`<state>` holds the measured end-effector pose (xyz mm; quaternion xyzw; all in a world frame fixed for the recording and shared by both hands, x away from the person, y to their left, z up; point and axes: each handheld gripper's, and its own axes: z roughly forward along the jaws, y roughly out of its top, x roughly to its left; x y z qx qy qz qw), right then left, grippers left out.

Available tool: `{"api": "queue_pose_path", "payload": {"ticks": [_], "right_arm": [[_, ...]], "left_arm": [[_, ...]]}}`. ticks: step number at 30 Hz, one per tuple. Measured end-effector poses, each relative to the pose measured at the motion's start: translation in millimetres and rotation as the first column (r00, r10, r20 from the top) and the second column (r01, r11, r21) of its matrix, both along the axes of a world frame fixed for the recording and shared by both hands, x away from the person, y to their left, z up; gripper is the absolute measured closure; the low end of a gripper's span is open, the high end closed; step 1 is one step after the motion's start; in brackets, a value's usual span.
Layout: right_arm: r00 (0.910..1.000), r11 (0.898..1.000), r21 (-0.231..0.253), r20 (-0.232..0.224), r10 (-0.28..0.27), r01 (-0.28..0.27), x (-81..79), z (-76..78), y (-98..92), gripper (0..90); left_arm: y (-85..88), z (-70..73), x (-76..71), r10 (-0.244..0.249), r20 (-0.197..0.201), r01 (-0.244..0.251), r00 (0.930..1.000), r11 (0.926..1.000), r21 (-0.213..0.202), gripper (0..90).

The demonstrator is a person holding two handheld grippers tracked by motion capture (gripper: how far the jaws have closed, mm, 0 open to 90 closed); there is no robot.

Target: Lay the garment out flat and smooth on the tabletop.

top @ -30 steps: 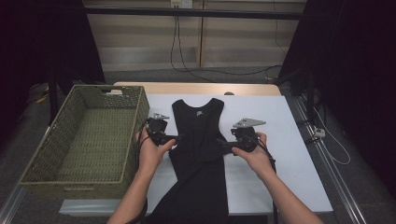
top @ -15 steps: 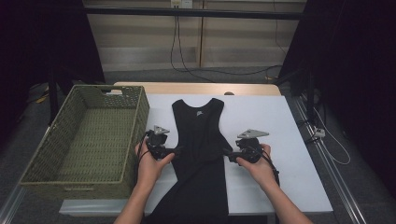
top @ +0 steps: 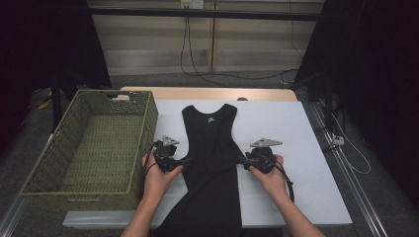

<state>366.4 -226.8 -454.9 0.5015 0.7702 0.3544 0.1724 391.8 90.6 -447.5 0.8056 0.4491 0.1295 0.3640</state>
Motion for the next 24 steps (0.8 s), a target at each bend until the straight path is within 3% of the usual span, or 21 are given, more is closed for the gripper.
{"api": "queue_pose_path", "payload": {"ticks": [2,5,6,8,11,13,14,15,16,19,20,22,24], "right_arm": [[0.9997,1.0,0.016,0.009,-0.024,0.024,0.8,0.6,-2.4,63.8],[0.9998,0.999,0.033,0.006,-0.021,0.021,1.9,-0.6,-1.2,63.9],[0.9999,1.0,0.015,0.002,-0.012,0.012,2.5,-2.1,-0.2,65.3],[0.9999,1.0,0.004,0.01,-0.006,0.006,2.8,-2.2,1.2,77.3],[1.0,0.999,0.035,-0.009,0.004,-0.004,5.4,-2.2,0.6,85.5],[1.0,0.999,0.036,-0.003,-0.006,0.006,6.3,-1.6,-1.1,86.2],[0.9994,0.998,0.05,-0.023,-0.025,0.026,4.9,-0.4,-1.2,86.4],[0.9999,0.999,0.051,0.005,-0.017,0.016,6.3,-0.3,-4.8,86.5],[0.9996,0.998,0.062,-0.001,-0.027,0.027,5.9,1.0,-6.7,86.5],[0.9996,0.998,0.057,0.006,-0.028,0.028,5.7,5.3,-14.6,86.6],[0.9996,0.998,0.057,0.013,-0.027,0.026,5.8,6.7,-18.2,86.7],[0.9994,0.998,0.056,0.008,-0.033,0.033,5.8,9.7,-25.8,86.7],[0.9993,0.999,0.039,0.013,-0.035,0.035,6.8,11.0,-34.5,86.7]], "left_arm": [[1.3,0.9,-0.4,0.007,0.021,-0.008,0.9998,0.9998,0.018,25.2],[1.8,1.1,-1.0,0.001,0.0,-0.001,1.0,0.9997,0.023,30.8],[1.2,0.0,-1.1,-0.006,-0.006,0.007,1.0,0.9998,0.019,34.3],[0.0,-2.0,-1.6,-0.014,-0.022,0.014,0.9997,0.9998,0.017,41.2],[-2.0,-0.7,-2.2,-0.023,-0.025,0.024,0.9994,0.999,0.039,46.4],[-3.0,0.4,-3.7,-0.03,-0.038,0.031,0.9988,0.999,0.033,57.9],[-3.2,0.6,-4.1,-0.04,-0.045,0.041,0.9982,0.9988,0.026,63.8],[-3.5,1.0,-4.3,-0.052,-0.059,0.052,0.9969,0.9986,0.01,73.1],[-4.0,0.8,-4.2,-0.046,-0.064,0.047,0.9969,0.9989,0.002,79.5],[-4.1,2.8,-3.4,-0.022,-0.105,0.021,0.9942,0.9997,-0.01,84.4],[-2.4,3.8,-2.0,-0.023,-0.078,0.025,0.9967,0.9995,0.017,84.8],[1.7,4.9,0.5,-0.004,-0.068,0.006,0.9976,0.9995,0.03,85.1],[5.5,4.8,2.9,0.013,-0.096,-0.012,0.9953,0.9999,0.007,85.3]]}}
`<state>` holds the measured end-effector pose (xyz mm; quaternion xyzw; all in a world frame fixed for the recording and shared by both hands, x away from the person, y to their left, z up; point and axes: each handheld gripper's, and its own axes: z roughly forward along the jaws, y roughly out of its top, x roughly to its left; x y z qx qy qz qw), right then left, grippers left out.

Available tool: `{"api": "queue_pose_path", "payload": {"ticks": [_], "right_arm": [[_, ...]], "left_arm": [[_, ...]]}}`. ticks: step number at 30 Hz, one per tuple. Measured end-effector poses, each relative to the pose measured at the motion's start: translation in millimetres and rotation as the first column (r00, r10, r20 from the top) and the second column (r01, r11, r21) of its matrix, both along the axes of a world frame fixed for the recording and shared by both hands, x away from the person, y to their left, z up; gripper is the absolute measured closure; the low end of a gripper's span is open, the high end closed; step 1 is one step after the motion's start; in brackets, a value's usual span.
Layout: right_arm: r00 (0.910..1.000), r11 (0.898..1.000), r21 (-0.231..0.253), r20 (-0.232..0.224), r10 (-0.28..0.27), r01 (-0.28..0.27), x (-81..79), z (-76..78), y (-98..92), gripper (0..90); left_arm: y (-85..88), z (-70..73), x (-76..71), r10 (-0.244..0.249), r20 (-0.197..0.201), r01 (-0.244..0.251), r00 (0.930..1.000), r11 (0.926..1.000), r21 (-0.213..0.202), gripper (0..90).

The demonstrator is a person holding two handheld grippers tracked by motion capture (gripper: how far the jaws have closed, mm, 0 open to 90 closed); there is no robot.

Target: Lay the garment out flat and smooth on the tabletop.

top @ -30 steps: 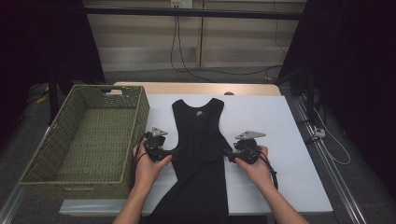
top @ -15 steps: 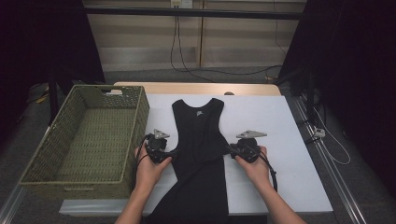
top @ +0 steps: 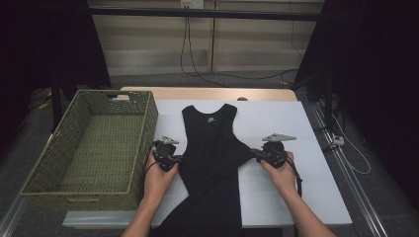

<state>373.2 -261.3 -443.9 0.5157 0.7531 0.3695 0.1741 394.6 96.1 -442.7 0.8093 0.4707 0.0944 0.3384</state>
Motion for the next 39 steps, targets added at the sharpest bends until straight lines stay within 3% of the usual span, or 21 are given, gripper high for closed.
{"api": "queue_pose_path", "payload": {"ticks": [5,12,20,24,27,29,31,34,36,39], "right_arm": [[0.9997,0.999,-0.04,-0.018,-0.018,0.017,3.6,0.3,-23.8,86.7],[0.9966,0.997,-0.045,-0.051,-0.065,0.063,7.6,-4.7,-57.6,86.9],[0.9939,0.986,-0.13,-0.006,-0.11,0.108,13.6,-8.4,-77.4,87.1],[0.9908,0.979,-0.156,0.023,-0.133,0.135,14.6,-9.8,-74.2,83.7],[0.9926,0.979,-0.163,0.03,-0.118,0.121,12.9,-8.8,-67.4,66.6],[0.9917,0.974,-0.19,0.052,-0.118,0.126,9.1,-5.9,-61.2,59.7],[0.9915,0.981,-0.151,0.061,-0.115,0.123,2.1,-0.2,-53.9,50.4],[0.9944,0.99,-0.108,0.067,-0.082,0.089,-8.5,7.0,-39.7,45.1],[0.9967,0.997,-0.063,0.064,-0.049,0.053,-16.4,11.8,-28.3,42.4],[0.9968,0.998,-0.039,0.062,0.051,-0.049,-28.6,15.6,-5.2,41.0]], "left_arm": [[2.3,1.0,3.8,0.027,0.011,-0.027,0.9996,0.9992,0.028,85.8],[6.0,0.3,7.1,0.049,0.006,-0.049,0.9988,0.9983,0.031,85.8],[7.0,1.1,7.4,0.072,0.019,-0.073,0.9972,0.9956,0.059,85.8],[5.2,-0.5,8.3,0.081,0.02,-0.082,0.9965,0.9955,0.047,85.8],[5.1,-0.6,8.8,0.077,0.025,-0.078,0.9968,0.9956,0.052,85.7],[4.9,-0.6,9.0,0.072,0.026,-0.074,0.997,0.996,0.051,85.6],[4.6,-0.6,9.3,0.068,0.023,-0.069,0.9974,0.9964,0.049,85.5],[4.3,-1.1,9.6,0.07,0.026,-0.071,0.9972,0.9965,0.046,85.3],[5.2,-1.2,9.7,0.064,0.021,-0.065,0.9977,0.9972,0.037,85.2],[5.2,-1.1,9.6,0.066,0.02,-0.066,0.9976,0.9972,0.035,85.2]]}}
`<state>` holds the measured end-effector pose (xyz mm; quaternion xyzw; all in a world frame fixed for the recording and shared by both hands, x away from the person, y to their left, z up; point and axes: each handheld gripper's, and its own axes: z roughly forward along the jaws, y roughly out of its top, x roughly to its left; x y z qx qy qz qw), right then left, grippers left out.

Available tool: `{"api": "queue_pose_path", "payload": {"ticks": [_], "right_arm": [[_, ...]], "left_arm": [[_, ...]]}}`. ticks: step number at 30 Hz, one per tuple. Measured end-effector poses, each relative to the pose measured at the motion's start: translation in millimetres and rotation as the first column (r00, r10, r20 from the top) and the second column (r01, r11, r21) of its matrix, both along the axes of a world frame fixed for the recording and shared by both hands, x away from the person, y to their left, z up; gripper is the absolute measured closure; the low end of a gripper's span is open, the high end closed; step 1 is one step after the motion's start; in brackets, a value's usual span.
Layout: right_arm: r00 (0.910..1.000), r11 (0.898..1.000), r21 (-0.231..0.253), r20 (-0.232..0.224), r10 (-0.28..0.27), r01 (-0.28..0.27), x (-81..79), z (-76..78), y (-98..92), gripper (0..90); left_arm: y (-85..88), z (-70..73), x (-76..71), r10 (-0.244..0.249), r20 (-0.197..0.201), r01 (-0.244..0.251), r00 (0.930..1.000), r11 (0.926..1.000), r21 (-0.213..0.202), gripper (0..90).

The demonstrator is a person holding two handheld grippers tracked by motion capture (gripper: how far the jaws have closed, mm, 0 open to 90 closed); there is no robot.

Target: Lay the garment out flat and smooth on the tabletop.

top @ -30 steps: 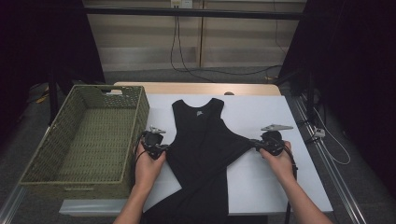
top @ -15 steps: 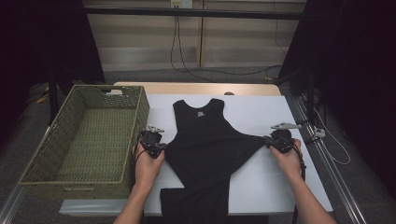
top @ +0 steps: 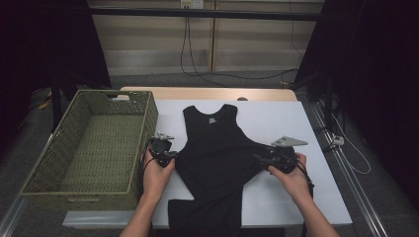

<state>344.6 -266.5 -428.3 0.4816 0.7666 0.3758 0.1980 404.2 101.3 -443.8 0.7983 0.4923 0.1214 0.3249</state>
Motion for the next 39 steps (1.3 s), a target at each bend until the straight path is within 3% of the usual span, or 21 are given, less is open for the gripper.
{"api": "queue_pose_path", "payload": {"ticks": [3,7,12,15,19,22,25,26,29,32,36,39], "right_arm": [[0.9945,0.994,0.021,-0.016,0.104,-0.103,-11.0,-1.4,24.6,41.2],[0.9738,0.974,0.035,-0.03,0.226,-0.225,-24.8,-3.4,49.5,41.4],[0.955,0.954,0.062,-0.033,0.295,-0.293,-38.3,-1.3,68.0,41.3],[0.9428,0.938,0.115,-0.034,0.332,-0.326,-43.6,-1.2,78.1,39.5],[0.9197,0.916,0.123,-0.043,0.39,-0.383,-49.3,-3.9,96.2,39.2],[0.8975,0.897,0.125,-0.076,0.434,-0.424,-51.3,-9.7,104.9,49.6],[0.8714,0.874,0.102,-0.079,0.484,-0.476,-57.2,-11.4,106.6,80.6],[0.8719,0.873,0.104,-0.076,0.484,-0.476,-58.4,-10.4,104.7,88.7],[0.8687,0.867,0.143,-0.073,0.49,-0.477,-62.6,-4.3,89.5,89.9],[0.8783,0.873,0.165,-0.065,0.474,-0.459,-71.8,-0.2,69.3,90.0],[0.8952,0.89,0.158,-0.061,0.441,-0.428,-84.7,-0.3,40.9,90.0],[0.9135,0.909,0.14,-0.054,0.403,-0.393,-93.9,0.5,18.9,90.0]], "left_arm": [[-0.7,0.3,-0.6,0.002,-0.002,-0.002,1.0,1.0,0.006,85.2],[-0.4,0.4,-0.7,-0.004,-0.001,0.004,1.0,1.0,0.001,85.2],[-0.1,-0.1,-0.8,-0.001,-0.001,0.001,1.0,1.0,-0.007,85.2],[-1.4,0.0,-1.1,0.003,0.005,-0.003,1.0,1.0,-0.003,85.1],[-2.5,-0.9,-0.7,0.011,0.002,-0.011,0.9999,0.9999,-0.013,85.1],[-0.7,-0.1,-0.5,-0.001,-0.004,0.001,1.0,0.9999,-0.011,85.0],[-1.4,-0.5,-0.3,0.008,0.004,-0.008,1.0,0.9999,-0.011,85.1],[-1.1,-0.5,-0.2,0.007,0.003,-0.007,1.0,0.9999,-0.013,85.1],[0.5,0.0,0.2,0.005,-0.006,-0.005,1.0,0.9998,-0.02,85.1],[-0.2,0.8,1.2,0.01,-0.001,-0.01,1.0,0.9996,-0.027,85.2],[-4.1,2.8,2.9,0.01,0.011,-0.01,0.9999,0.9998,-0.018,85.2],[-7.3,3.6,5.0,0.01,0.009,-0.01,0.9999,0.9999,-0.011,85.3]]}}
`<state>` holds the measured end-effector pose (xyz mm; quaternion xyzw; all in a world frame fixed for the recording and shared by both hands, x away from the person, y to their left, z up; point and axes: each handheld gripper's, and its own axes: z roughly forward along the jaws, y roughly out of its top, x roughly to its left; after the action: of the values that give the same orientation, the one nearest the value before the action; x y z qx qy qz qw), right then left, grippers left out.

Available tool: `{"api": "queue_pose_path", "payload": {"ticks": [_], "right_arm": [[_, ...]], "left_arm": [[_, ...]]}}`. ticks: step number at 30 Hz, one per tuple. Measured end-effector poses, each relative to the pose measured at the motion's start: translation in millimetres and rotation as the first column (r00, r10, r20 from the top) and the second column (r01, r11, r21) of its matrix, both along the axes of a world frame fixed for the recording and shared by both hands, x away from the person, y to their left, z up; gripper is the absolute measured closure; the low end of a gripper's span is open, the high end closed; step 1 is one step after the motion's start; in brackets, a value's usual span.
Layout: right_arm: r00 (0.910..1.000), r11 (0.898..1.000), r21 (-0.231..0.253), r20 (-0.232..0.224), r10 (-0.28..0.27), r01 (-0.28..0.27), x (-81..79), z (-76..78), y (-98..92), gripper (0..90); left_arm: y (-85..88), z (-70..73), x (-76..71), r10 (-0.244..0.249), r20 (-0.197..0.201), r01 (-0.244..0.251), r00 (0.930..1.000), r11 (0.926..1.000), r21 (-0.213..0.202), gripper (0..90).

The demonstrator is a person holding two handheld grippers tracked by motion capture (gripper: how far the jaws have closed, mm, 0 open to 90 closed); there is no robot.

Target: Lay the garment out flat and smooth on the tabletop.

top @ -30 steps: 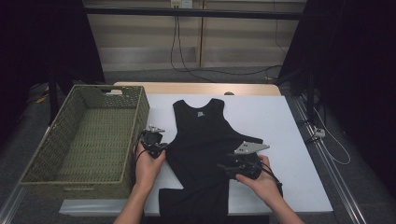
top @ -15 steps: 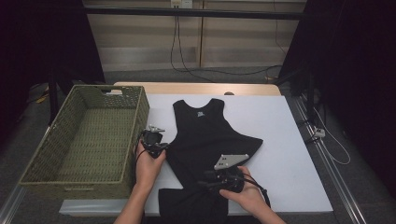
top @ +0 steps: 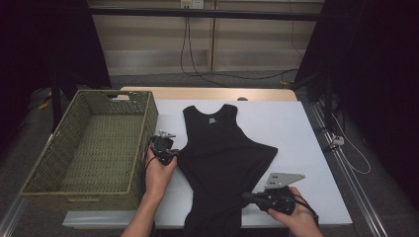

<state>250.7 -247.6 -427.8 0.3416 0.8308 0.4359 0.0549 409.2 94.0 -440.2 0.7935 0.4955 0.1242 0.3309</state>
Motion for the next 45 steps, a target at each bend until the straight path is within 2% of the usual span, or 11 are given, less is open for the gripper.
{"api": "queue_pose_path", "payload": {"ticks": [6,8,11,13,18,21,26,29,32,35,45], "right_arm": [[0.9875,0.987,-0.045,0.042,-0.152,0.154,-8.2,3.1,-52.6,90.0],[0.9752,0.972,-0.089,0.059,-0.213,0.218,-9.8,1.3,-72.3,90.0],[0.9432,0.938,-0.106,0.07,-0.325,0.331,-10.4,-1.4,-99.0,90.0],[0.9092,0.903,-0.111,0.088,-0.407,0.415,-6.7,-2.3,-110.6,90.0],[0.8921,0.885,-0.12,0.115,-0.437,0.449,11.0,-3.1,-116.4,89.4],[0.8761,0.869,-0.123,0.126,-0.466,0.479,18.8,-5.1,-112.9,79.1],[0.8972,0.899,-0.061,0.12,-0.425,0.434,25.4,2.5,-97.8,61.1],[0.9141,0.918,-0.016,0.102,-0.392,0.396,32.6,3.9,-79.3,53.7],[0.9494,0.953,-0.012,0.093,-0.3,0.302,33.5,4.3,-52.2,49.3],[0.971,0.975,-0.025,0.095,-0.22,0.223,33.2,2.0,-28.4,47.8],[0.9893,0.991,-0.06,0.086,-0.118,0.123,48.7,-10.3,14.5,45.5]], "left_arm": [[-1.7,-0.4,2.5,0.004,0.0,-0.004,1.0,0.9996,0.028,85.3],[-0.5,0.0,3.9,0.004,0.006,-0.005,1.0,0.9995,0.033,85.3],[0.4,0.2,5.6,0.012,0.014,-0.012,0.9998,0.9994,0.033,85.3],[-0.3,0.5,5.7,0.028,0.023,-0.029,0.9993,0.9989,0.037,85.3],[-0.6,4.0,7.2,0.032,0.065,-0.034,0.9974,0.9987,0.037,85.2],[-1.1,2.0,7.2,0.031,0.063,-0.033,0.9975,0.9992,0.025,79.6],[0.9,4.2,2.3,0.042,0.073,-0.041,0.9964,0.999,-0.017,42.1],[1.0,5.5,-4.3,0.033,0.055,-0.029,0.9979,0.9972,-0.068,33.2],[0.6,6.9,-12.1,0.017,0.053,-0.013,0.9984,0.9971,-0.075,29.8],[1.8,7.8,-19.6,0.011,0.051,-0.007,0.9986,0.9974,-0.071,27.1],[1.6,8.7,-44.6,-0.044,0.032,0.046,0.9985,0.9956,-0.081,27.1]]}}
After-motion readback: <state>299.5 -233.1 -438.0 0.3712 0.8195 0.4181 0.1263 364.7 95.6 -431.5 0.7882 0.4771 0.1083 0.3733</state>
